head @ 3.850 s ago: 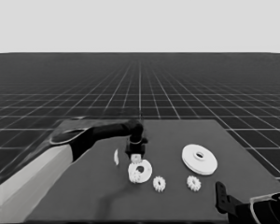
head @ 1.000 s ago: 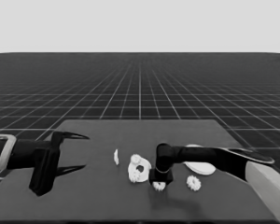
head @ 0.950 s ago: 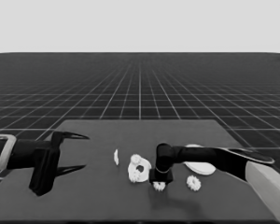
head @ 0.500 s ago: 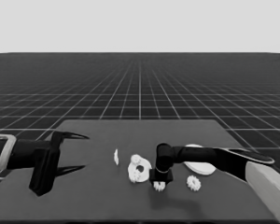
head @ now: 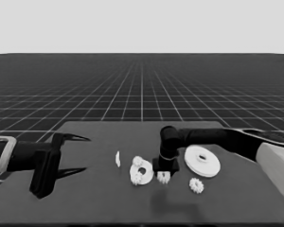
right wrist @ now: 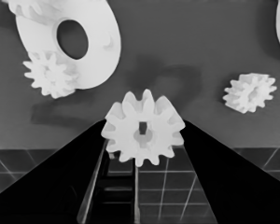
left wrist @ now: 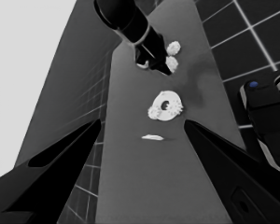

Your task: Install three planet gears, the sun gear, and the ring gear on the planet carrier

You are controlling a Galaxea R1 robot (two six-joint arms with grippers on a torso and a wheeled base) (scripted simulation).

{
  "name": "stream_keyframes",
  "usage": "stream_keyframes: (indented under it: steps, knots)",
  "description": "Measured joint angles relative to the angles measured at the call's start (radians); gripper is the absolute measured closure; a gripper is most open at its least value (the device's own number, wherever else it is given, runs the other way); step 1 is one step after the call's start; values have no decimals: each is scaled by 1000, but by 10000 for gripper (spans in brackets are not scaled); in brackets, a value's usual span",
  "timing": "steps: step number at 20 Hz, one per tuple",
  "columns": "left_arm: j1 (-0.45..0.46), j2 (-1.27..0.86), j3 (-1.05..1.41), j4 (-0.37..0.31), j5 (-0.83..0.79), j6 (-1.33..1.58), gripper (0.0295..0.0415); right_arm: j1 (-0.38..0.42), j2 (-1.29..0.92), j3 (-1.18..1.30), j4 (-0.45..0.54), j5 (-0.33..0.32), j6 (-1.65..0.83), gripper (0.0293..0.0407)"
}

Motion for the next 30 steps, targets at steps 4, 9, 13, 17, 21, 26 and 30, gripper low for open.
stream_keyframes:
  steps: [4,9,13,17,21,26,30]
  knots:
    - [0,0,0,0,0,0,326,35,171,-369,38,37,-195,388]
    - [0,0,0,0,0,0,326,36,197,-428,42,42,-227,388]
    - [0,0,0,0,0,0,326,-90,219,-505,-77,81,-274,388]
    - [0,0,0,0,0,0,326,-115,226,-530,-101,94,-288,388]
    - [0,0,0,0,0,0,326,-119,227,-533,-104,96,-290,356]
    - [0,0,0,0,0,0,326,-119,227,-534,-104,96,-290,315]
    - [0,0,0,0,0,0,326,-119,227,-534,-105,96,-290,315]
